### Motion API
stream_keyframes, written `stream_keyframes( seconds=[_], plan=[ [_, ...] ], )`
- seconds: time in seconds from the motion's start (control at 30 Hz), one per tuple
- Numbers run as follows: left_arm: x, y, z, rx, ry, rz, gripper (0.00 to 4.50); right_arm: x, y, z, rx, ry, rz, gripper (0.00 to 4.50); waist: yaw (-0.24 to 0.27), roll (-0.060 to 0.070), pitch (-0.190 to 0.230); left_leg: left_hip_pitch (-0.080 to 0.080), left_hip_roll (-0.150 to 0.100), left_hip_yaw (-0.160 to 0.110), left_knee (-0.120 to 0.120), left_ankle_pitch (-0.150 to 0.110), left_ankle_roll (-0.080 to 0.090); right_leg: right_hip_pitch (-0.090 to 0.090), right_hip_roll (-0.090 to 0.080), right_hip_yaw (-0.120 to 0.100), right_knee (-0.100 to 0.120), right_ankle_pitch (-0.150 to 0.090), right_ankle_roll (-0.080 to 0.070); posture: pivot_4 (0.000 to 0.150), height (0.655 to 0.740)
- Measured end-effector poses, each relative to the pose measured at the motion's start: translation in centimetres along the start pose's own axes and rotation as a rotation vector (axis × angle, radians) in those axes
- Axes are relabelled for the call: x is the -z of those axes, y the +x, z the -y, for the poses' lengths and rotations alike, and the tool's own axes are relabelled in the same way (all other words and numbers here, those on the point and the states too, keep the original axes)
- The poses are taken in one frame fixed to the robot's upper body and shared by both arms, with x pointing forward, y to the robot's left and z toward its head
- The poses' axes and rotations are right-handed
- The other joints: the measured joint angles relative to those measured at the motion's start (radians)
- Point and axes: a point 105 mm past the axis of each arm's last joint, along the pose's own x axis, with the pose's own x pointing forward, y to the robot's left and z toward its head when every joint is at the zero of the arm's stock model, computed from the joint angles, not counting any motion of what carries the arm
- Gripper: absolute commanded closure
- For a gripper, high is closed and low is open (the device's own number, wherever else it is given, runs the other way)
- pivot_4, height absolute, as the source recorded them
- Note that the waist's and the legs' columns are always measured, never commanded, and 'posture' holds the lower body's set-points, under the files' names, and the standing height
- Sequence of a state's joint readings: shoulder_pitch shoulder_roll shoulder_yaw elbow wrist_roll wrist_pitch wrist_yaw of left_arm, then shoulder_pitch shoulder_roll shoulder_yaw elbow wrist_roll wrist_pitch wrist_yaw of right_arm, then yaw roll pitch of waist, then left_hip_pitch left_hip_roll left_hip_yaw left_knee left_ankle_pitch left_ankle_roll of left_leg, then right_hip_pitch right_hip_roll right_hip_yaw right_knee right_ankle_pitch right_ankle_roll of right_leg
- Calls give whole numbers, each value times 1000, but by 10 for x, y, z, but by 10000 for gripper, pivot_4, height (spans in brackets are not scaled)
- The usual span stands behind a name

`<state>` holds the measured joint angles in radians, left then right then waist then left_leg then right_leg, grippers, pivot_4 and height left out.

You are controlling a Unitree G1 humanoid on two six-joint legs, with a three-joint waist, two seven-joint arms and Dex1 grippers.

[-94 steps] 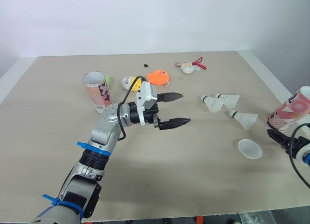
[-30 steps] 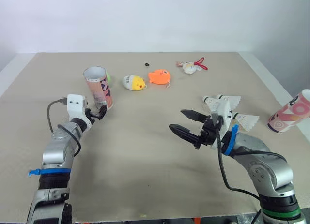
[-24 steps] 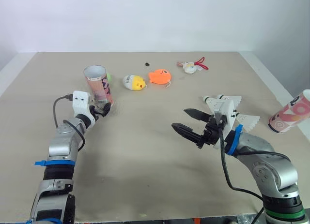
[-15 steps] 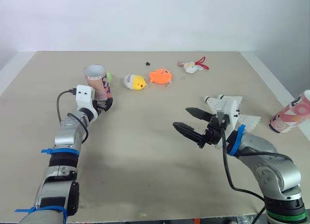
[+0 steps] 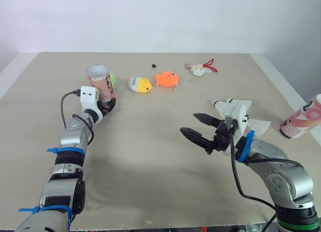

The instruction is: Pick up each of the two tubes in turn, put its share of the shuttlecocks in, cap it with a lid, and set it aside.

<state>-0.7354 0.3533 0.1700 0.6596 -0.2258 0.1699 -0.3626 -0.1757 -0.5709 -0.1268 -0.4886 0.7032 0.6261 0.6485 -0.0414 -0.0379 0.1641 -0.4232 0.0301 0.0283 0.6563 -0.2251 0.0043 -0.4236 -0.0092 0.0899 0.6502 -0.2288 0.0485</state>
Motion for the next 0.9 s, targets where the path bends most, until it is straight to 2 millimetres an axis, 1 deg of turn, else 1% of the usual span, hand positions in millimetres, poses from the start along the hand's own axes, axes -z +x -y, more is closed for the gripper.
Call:
stream_keyframes(
  seconds=[0.3, 0.37, 0.43, 0.47, 0.53, 0.63, 0.7, 0.83, 0.9],
  plan=[
    [-3, -1, -3, -8, 8, 8, 12599, -1, 0, 0, 2, -2, 2, 0, 0, 0, 0, 0, 0, -1, 0, 0, 0, 0, 0, -1, 0, 0, 0, 1500, 7400],
    [-9, -2, -5, 0, 26, 24, 12599, -2, 1, 0, 0, -5, 4, 0, 0, 0, 0, -1, 0, -1, 0, 0, 0, 0, 0, -1, 0, 0, 0, 1500, 7400],
    [-20, -4, -3, 36, 54, 53, 12599, -2, 1, 0, -3, -4, 6, 0, 0, 0, 0, -1, 0, -1, 0, 0, -1, 0, 0, -2, 0, 0, 0, 1500, 7400],
    [-27, -6, -1, 73, 78, 68, 12599, -3, 1, 0, -6, -1, 9, 0, 0, 0, 0, -1, 0, -1, 0, 1, -1, 0, 0, -2, 0, 0, 0, 1500, 7400],
    [-41, -11, 10, 202, 138, 80, 12599, -4, 1, -2, -18, 13, 19, 0, 0, 0, 0, -1, 0, -1, 0, 1, -1, 0, 0, -2, 0, 0, 0, 1500, 7400],
    [-53, -27, 34, 459, 322, 43, 12599, -11, -1, -7, -44, 27, 44, 0, -1, 0, 0, -1, 0, -1, 0, 1, -1, 0, 0, -2, 0, 0, -1, 1500, 7400],
    [-49, -37, 42, 594, 438, -29, 12599, -16, -6, -8, -56, 18, 47, 0, -1, 1, 0, -1, 0, -1, 0, 1, -1, 0, 0, -2, 0, 0, -1, 1500, 7400],
    [-27, -58, 44, 775, 563, -227, 12599, -15, -17, -6, -41, 27, 25, 0, -1, 1, 0, -1, 1, -1, 0, 1, -1, 0, 0, -3, 1, 0, -1, 1500, 7400],
    [-19, -68, 44, 846, 599, -297, 12599, -13, -22, -4, -26, 31, 15, 0, -1, 1, 0, -1, 1, -1, 0, 1, -1, 0, 0, -3, 1, -1, -2, 1500, 7400]
  ],
)
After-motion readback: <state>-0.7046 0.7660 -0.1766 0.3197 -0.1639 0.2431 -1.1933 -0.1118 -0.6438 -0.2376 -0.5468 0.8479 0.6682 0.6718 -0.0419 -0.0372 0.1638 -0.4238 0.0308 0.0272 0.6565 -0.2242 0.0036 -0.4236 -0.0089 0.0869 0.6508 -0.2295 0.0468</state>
